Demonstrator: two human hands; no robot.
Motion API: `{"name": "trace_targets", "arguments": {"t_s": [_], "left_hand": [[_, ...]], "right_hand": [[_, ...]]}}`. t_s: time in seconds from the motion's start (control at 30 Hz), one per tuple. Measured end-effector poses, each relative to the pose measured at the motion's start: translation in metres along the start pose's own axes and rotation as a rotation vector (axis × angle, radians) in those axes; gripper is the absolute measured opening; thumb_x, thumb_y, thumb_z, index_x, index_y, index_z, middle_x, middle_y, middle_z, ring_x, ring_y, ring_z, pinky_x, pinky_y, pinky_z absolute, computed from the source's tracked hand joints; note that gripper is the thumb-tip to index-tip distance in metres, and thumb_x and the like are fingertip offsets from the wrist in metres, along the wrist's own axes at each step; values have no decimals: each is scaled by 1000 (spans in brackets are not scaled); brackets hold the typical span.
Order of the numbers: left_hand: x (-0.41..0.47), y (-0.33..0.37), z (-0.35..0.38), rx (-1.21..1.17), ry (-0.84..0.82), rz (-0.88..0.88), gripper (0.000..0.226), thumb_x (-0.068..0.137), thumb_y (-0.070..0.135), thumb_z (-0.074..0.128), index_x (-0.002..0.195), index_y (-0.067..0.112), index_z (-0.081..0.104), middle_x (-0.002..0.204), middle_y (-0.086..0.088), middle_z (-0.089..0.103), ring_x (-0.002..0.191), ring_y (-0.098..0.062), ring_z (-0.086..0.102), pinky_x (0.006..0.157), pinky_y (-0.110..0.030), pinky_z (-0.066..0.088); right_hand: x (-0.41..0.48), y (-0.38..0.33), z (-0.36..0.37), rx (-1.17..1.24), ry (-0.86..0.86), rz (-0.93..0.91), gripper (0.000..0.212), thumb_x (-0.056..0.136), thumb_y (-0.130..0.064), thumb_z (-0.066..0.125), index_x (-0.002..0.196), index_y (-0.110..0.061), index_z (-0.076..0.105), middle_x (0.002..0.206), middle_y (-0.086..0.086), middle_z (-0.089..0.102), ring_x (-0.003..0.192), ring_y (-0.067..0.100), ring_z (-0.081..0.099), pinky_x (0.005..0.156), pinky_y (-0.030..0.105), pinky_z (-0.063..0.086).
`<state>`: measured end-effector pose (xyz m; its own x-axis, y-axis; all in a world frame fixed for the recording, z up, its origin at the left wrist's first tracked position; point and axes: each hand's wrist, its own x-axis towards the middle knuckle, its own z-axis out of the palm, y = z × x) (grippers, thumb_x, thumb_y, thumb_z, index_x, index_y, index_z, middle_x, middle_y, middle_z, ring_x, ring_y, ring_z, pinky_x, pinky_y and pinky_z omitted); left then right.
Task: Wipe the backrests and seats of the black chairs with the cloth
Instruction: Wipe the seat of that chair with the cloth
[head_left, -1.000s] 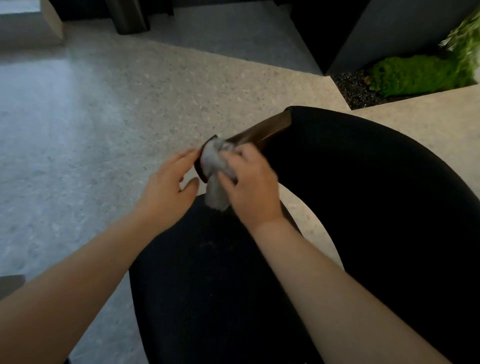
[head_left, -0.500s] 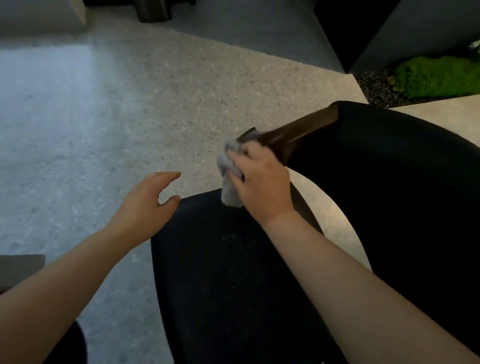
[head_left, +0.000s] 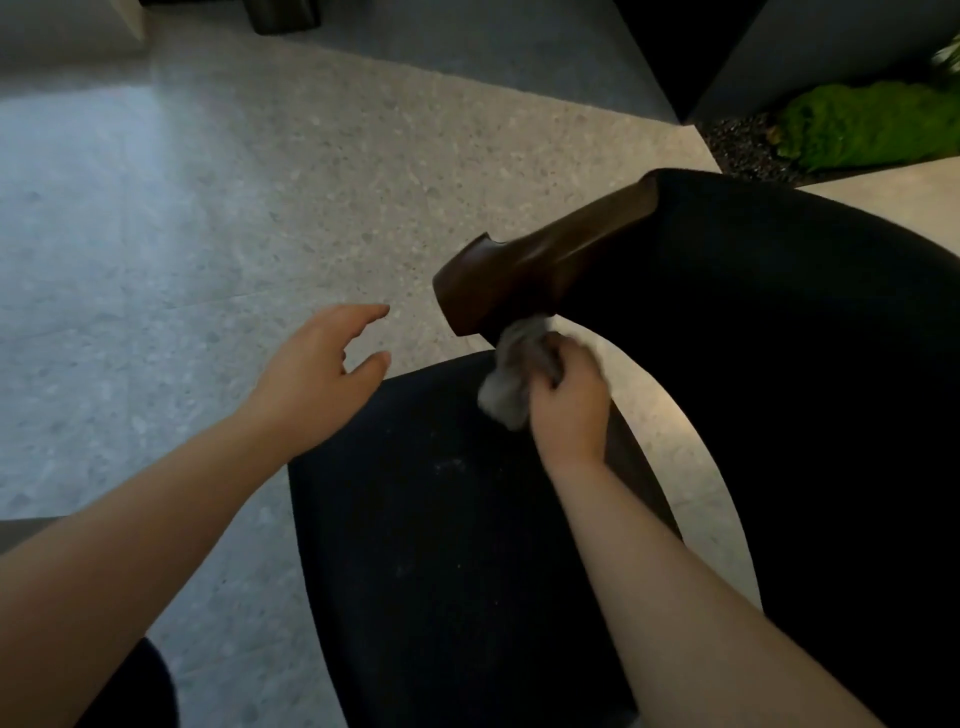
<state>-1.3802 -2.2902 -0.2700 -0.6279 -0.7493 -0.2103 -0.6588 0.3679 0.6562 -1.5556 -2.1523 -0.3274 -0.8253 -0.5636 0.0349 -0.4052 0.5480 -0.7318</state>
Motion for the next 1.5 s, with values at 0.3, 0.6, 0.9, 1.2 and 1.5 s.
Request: {"name": "trace_targets", "arguments": {"t_s": [0.3, 0.6, 0.9, 1.2, 1.5], "left_hand": [[5, 2, 30, 7, -30, -46, 53, 97, 23, 57, 147, 26, 40, 147, 2, 43, 132, -15, 45, 105, -34, 42], [-44, -41, 78, 191, -269, -248, 67, 91, 33, 66, 149, 18, 36, 151, -6, 37, 133, -24, 43, 107, -34, 37], [-41, -84, 143, 466, -376, -376, 134, 65, 62, 80, 154, 27, -14, 160, -2, -26, 147, -33, -17, 119, -55, 11], [-34, -89, 164, 544, -326, -440, 140, 61, 58, 83, 154, 26, -16, 159, -3, -28, 146, -36, -20, 117, -60, 11], [-33, -84, 167, 566, -339, -471, 140, 61, 57, 84, 153, 26, -17, 158, -3, -30, 146, -37, -21, 117, -61, 11]], "right_hand": [[17, -22, -18, 187, 395, -242, 28, 89, -11, 67, 116, -2, 62, 114, 14, 59, 102, -4, 45, 90, 2, 35], [-26, 101, -28, -155, -279, 27, 30, 91, -15, 63, 121, -16, 65, 124, 6, 53, 110, 21, 56, 89, 20, 37], [12, 132, -12, -217, -231, -102, 33, 95, -14, 56, 128, -16, 61, 119, 8, 50, 105, 16, 51, 87, 16, 33], [67, 142, 62, -276, -315, -117, 43, 92, -23, 62, 134, -19, 55, 126, 8, 53, 116, 26, 47, 88, 23, 31], [26, 133, 23, -154, -366, -248, 32, 91, -20, 63, 122, -25, 64, 111, -8, 55, 98, 4, 51, 80, 18, 39]]}}
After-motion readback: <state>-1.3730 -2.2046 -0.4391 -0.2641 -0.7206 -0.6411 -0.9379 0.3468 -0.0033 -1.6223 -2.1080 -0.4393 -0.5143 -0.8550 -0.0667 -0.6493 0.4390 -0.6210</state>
